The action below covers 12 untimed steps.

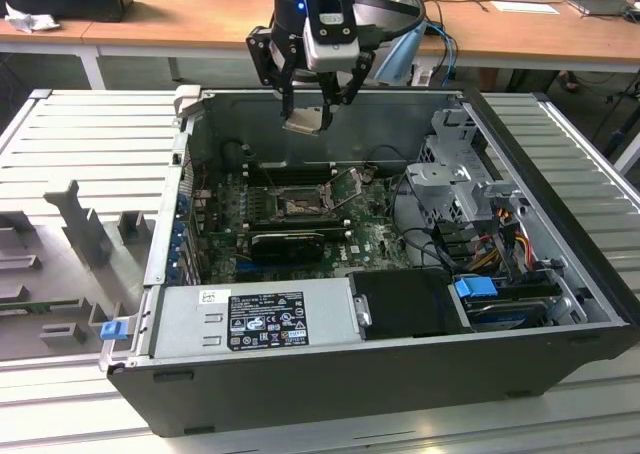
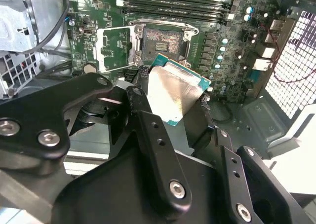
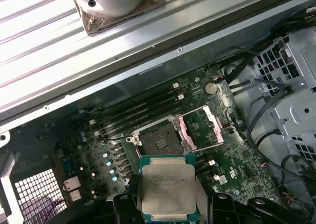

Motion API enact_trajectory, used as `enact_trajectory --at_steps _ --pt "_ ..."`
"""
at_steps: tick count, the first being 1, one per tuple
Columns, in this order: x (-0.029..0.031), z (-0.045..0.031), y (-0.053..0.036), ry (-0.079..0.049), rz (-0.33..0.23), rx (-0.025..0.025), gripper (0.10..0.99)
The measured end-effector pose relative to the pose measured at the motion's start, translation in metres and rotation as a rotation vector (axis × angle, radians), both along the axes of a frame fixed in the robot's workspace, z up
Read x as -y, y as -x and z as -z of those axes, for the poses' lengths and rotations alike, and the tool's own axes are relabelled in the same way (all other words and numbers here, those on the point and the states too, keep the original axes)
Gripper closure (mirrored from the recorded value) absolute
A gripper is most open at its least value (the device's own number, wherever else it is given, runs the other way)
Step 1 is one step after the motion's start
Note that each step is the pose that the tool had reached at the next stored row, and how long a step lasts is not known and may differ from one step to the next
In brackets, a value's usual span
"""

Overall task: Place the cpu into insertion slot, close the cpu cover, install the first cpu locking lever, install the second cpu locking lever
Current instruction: 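Place the cpu into insertion slot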

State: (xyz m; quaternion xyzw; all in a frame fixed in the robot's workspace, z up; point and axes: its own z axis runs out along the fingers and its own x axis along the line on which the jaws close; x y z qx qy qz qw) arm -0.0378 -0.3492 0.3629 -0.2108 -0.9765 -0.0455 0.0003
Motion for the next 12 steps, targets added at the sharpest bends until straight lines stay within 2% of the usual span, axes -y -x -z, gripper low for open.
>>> enact_trajectory --at_steps 12 --pt "0.0 0.0004 0.0 0.0 0.064 0.0001 0.557"
